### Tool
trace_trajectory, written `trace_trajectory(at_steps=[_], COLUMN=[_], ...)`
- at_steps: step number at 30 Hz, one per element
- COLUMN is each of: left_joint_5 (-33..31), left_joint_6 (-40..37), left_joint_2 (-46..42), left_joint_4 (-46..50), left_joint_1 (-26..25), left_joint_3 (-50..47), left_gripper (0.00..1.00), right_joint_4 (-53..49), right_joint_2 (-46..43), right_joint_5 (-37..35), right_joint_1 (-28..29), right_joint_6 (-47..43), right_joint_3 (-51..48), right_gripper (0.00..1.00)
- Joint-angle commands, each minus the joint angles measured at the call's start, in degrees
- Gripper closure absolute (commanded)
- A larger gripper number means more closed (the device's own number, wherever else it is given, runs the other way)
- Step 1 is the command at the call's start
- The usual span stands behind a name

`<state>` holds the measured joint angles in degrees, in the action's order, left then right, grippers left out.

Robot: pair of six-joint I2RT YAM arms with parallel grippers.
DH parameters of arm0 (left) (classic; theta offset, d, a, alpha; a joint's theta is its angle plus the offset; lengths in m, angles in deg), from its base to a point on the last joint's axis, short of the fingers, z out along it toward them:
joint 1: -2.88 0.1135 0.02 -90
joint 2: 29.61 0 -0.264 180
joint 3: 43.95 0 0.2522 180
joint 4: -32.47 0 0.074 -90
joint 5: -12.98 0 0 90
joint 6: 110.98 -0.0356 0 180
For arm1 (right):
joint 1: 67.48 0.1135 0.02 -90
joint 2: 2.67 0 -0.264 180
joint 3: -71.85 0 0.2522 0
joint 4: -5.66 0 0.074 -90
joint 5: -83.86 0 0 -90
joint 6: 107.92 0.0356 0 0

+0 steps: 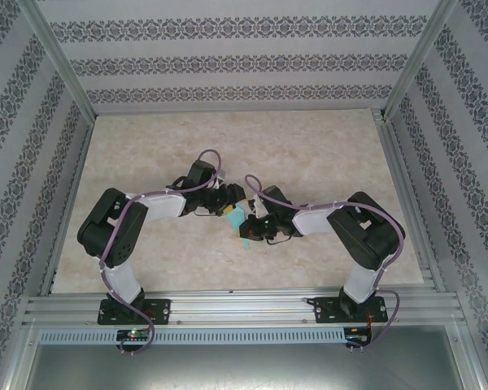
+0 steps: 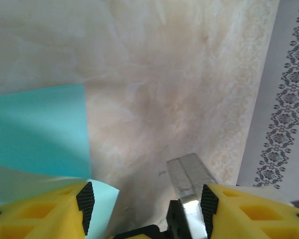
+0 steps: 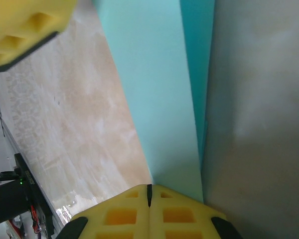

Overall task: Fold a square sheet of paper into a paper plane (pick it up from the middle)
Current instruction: Fold the wing for the fifth time at the center of the table.

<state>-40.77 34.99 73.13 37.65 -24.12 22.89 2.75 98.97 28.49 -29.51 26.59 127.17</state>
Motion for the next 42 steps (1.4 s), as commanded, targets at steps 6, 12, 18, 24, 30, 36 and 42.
trace_trajectory(at_steps=[6, 12, 18, 24, 30, 36, 42], left_joint_5=[0.2, 1.7, 3.0, 2.7, -3.9, -5.0, -5.5], left_joint_6=[-1.4, -1.2, -0.7, -2.1, -1.4, -0.6, -4.0], left_joint_2=[3.9, 3.7, 2.1, 3.5, 4.6, 5.8, 6.8], left_joint_4=[-2.5, -3.5, -3.4, -2.1, 0.7, 2.6, 4.4], left_joint_1=[-0.3, -0.3, -0.5, -0.7, 0.5, 3.3, 4.8], left_joint_3=[3.7, 4.8, 4.2, 4.2, 2.9, 1.3, 1.8], left_gripper=[0.38, 0.38, 0.38, 0.38, 0.40, 0.43, 0.43], right_joint_4=[-9.7, -11.3, -11.6, -11.5, -11.8, -12.0, -11.8], right_joint_2=[2.9, 3.5, 3.7, 4.2, 4.1, 3.9, 3.6], right_joint_5=[-1.5, -2.1, -2.3, -2.2, -2.4, -2.5, -2.4], right_joint_1=[-0.4, -0.4, -0.4, -0.4, -0.4, -0.4, -0.4], right_joint_6=[-2.5, -3.3, -3.3, -3.4, -3.6, -3.6, -3.2], right_joint_3=[-1.5, -1.1, -0.7, -0.4, -0.4, -0.8, -1.0], right_gripper=[1.00, 1.00, 1.00, 1.00, 1.00, 1.00, 1.00])
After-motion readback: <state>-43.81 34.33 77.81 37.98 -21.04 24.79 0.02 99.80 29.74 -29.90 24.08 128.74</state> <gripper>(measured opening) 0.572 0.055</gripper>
